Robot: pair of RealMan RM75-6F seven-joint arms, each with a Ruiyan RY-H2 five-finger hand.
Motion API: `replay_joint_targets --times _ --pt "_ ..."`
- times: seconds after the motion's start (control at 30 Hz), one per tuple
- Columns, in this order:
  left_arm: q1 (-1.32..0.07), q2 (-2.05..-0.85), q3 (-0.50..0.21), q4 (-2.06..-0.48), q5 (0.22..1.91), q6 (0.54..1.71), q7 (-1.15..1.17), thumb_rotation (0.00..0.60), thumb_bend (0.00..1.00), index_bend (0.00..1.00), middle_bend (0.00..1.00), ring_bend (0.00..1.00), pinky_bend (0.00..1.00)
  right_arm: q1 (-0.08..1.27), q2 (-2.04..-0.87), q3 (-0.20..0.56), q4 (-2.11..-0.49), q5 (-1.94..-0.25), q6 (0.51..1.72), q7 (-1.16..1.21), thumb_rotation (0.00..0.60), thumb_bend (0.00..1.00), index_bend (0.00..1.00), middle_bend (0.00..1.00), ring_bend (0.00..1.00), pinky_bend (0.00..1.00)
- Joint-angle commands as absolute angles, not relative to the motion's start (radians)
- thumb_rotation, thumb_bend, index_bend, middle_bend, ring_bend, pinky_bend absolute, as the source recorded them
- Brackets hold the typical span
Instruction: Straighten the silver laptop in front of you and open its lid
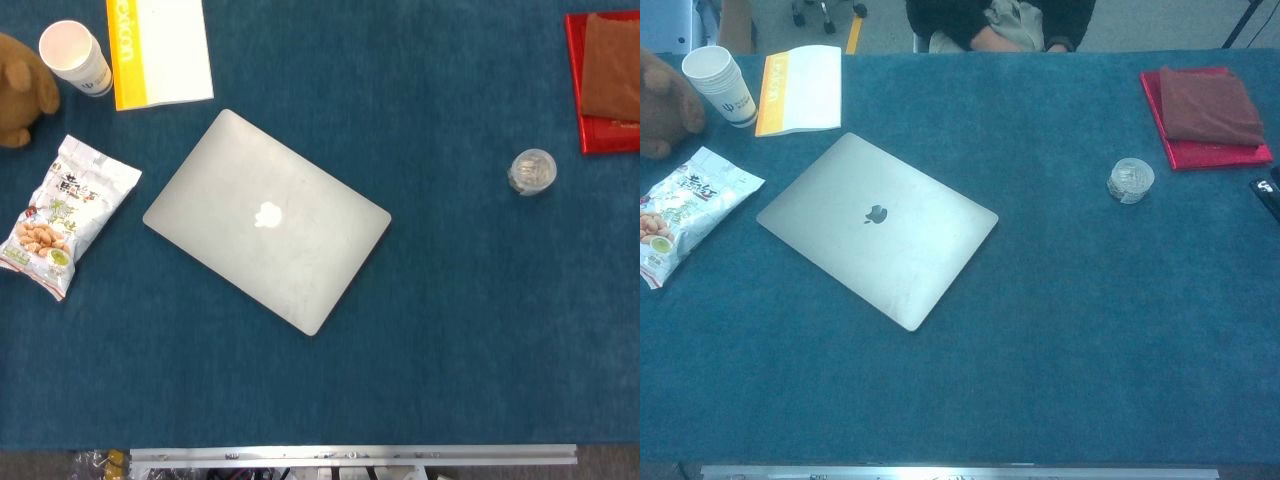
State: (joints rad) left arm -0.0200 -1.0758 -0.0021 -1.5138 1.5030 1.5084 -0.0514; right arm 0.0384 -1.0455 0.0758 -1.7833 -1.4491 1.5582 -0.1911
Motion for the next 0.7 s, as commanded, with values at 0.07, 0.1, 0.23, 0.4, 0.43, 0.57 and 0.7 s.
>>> replay_joint_targets --times 0.07,0.1,0.23,0.4,0.43,0.57,0.7 --pt "-0.023 -1.078 0.001 -1.508 1.509 1.502 -0.054 0.6 0.29 0.02 0.0 0.0 0.04 0.04 -1.049 0.077 -1.784 -1.452 1.555 -0.195 0.6 0.38 0.09 0.09 0.06 0.15" --pt "-0.024 -1.078 0.003 -1.506 1.514 1.501 -0.054 0.6 0.29 0.02 0.0 0.0 0.04 0.04 -1.049 0.077 -1.786 -1.454 1.555 -0.196 0.6 0.38 0.09 0.09 0.06 0.15" --pt "-0.033 -1.073 0.013 -1.502 1.537 1.491 -0.054 0.6 0.29 0.02 0.0 0.0 0.04 0.044 -1.047 0.085 -1.79 -1.457 1.556 -0.195 0.6 0.38 0.09 0.09 0.06 0.15" --pt "-0.06 -1.057 0.033 -1.509 1.583 1.457 -0.045 0.6 0.29 0.02 0.0 0.0 0.04 0.051 -1.042 0.095 -1.795 -1.458 1.552 -0.201 0.6 0.38 0.09 0.09 0.06 0.15" --pt "-0.067 -1.053 0.038 -1.514 1.594 1.446 -0.041 0.6 0.29 0.02 0.0 0.0 0.04 0.052 -1.042 0.098 -1.797 -1.458 1.552 -0.203 0.6 0.38 0.09 0.09 0.06 0.15" --pt "-0.108 -1.041 0.063 -1.542 1.649 1.39 -0.005 0.6 0.29 0.02 0.0 0.0 0.04 0.065 -1.036 0.116 -1.809 -1.449 1.546 -0.214 0.6 0.38 0.09 0.09 0.06 0.15" --pt "-0.152 -1.038 0.075 -1.574 1.693 1.335 0.045 0.6 0.29 0.02 0.0 0.0 0.04 0.079 -1.029 0.128 -1.824 -1.447 1.538 -0.234 0.6 0.37 0.09 0.09 0.06 0.15"
